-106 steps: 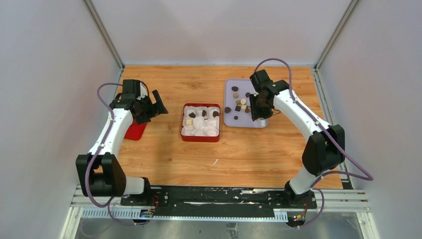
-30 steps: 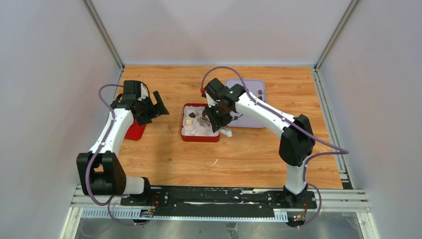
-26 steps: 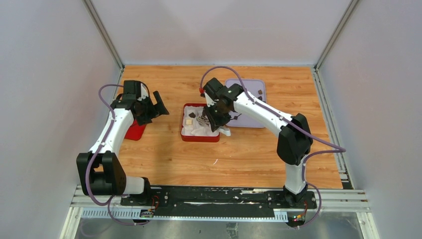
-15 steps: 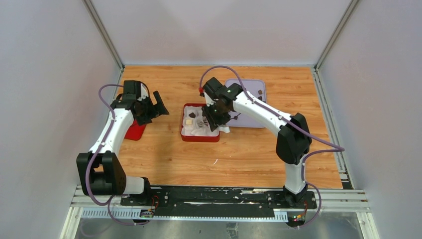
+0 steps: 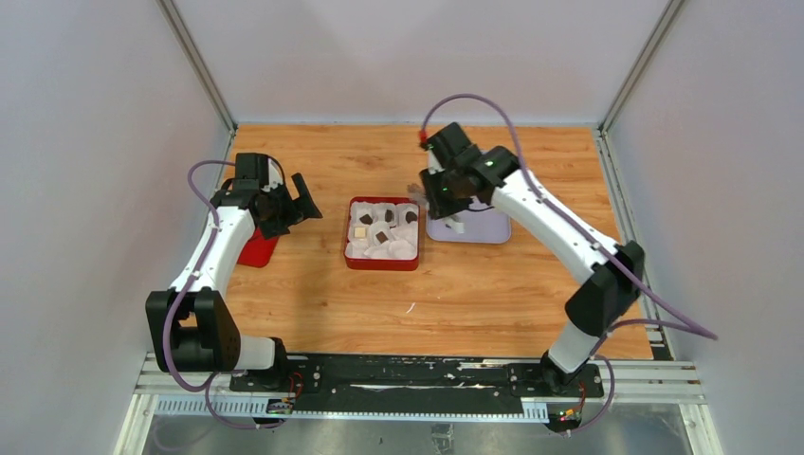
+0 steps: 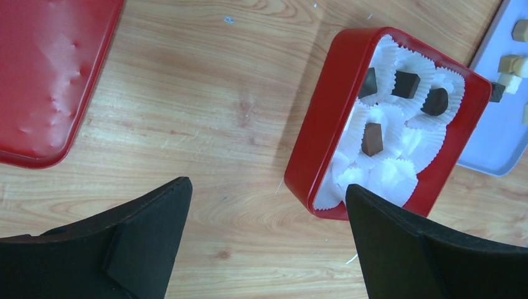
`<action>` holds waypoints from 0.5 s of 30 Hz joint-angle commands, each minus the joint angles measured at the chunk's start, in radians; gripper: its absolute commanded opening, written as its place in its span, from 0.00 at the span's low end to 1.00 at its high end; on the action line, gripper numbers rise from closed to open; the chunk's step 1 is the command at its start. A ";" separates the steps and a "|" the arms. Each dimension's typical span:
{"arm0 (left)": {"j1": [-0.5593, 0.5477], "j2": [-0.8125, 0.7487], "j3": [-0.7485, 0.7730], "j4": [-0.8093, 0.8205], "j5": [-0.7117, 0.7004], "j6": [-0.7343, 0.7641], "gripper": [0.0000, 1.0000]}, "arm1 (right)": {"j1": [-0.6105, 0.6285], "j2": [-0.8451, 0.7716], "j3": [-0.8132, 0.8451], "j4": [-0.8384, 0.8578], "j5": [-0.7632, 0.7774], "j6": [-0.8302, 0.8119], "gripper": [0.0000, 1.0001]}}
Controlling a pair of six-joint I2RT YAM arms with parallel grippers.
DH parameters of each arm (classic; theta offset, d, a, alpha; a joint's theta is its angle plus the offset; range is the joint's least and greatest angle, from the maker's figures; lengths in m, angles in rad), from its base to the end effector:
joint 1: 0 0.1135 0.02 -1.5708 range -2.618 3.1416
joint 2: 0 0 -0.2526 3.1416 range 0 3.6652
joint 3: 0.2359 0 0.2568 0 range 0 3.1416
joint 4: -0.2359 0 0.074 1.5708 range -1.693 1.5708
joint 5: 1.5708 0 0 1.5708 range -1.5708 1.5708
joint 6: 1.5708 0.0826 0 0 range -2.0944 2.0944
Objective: Pack the chocolate
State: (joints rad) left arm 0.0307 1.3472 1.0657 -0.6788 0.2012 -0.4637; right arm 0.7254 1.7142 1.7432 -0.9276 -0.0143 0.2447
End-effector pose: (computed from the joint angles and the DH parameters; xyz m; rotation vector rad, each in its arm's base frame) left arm 0.3097 -0.0070 0.2212 -0.5465 2.4976 -0.4249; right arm 0.2996 0.2672 0.3082 -0.6060 2.4463 0.4264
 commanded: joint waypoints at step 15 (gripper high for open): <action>0.005 -0.025 0.004 -0.001 0.012 0.006 1.00 | -0.410 -0.125 -0.334 -0.016 0.146 -0.004 0.38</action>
State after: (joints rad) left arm 0.0307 1.3472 1.0657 -0.6792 0.2020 -0.4637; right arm 0.3344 1.5707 1.4178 -0.9382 0.1009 0.2749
